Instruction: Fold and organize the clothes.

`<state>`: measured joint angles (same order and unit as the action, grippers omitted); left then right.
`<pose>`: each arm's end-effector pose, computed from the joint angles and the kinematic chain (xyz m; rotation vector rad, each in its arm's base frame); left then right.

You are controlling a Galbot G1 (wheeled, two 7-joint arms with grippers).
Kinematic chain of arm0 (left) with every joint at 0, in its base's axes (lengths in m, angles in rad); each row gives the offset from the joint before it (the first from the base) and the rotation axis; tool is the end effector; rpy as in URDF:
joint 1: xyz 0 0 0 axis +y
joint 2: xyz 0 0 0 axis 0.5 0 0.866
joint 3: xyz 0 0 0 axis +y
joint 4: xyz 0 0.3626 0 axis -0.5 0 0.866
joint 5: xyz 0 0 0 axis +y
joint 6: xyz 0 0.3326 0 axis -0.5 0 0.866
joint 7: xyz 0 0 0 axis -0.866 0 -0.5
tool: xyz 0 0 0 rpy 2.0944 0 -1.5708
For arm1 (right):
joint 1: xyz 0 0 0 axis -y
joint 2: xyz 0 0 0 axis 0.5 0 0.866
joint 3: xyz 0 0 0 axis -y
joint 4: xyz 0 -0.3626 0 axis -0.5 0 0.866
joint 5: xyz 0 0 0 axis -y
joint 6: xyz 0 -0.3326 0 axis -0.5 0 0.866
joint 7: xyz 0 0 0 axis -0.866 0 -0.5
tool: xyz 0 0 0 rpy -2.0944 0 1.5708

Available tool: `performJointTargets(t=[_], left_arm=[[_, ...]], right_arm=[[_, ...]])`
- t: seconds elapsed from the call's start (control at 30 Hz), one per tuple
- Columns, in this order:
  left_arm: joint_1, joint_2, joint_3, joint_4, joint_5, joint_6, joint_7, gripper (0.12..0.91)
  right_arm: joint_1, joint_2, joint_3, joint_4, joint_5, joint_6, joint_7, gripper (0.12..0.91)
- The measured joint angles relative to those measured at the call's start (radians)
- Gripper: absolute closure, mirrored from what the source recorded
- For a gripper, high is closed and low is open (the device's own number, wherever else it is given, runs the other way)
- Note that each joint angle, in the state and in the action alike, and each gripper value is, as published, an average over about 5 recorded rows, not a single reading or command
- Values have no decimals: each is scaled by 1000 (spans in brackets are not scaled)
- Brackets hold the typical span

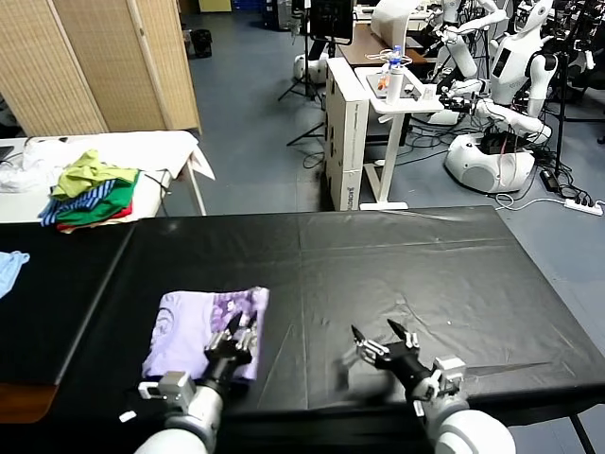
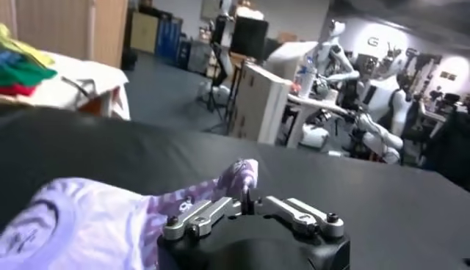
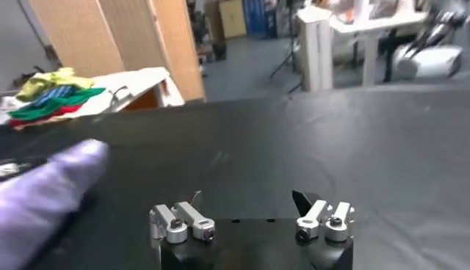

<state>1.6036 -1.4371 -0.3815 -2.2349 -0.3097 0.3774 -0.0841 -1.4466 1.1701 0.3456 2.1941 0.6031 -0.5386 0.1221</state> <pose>0.1351 -0.0157 -0.2738 -0.2459 -2.7982 0.3184 0.1773 -0.0217 -0.2634 0.4714 -2.6258 -0.2573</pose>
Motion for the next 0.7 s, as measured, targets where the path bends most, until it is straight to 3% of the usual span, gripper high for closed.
performJointTargets(t=[0.1,0.2,0.57,0.7], left_arm=[[12,8,-8,-12,14,-15,5,222],[22,22,-28,-23,28,-31,3,139],[66,28,-100,-48,87,-66,-3,123],[78,28,-115,-54,90,-67,-5,123]], right_arm=[[54,3,-57,-25,58,-13,9,118],[114,18,-124,-63,87,-17,16,118],[247,116,-311,-213,130,-26,38,120],[260,136,-335,-243,128,-24,37,221]])
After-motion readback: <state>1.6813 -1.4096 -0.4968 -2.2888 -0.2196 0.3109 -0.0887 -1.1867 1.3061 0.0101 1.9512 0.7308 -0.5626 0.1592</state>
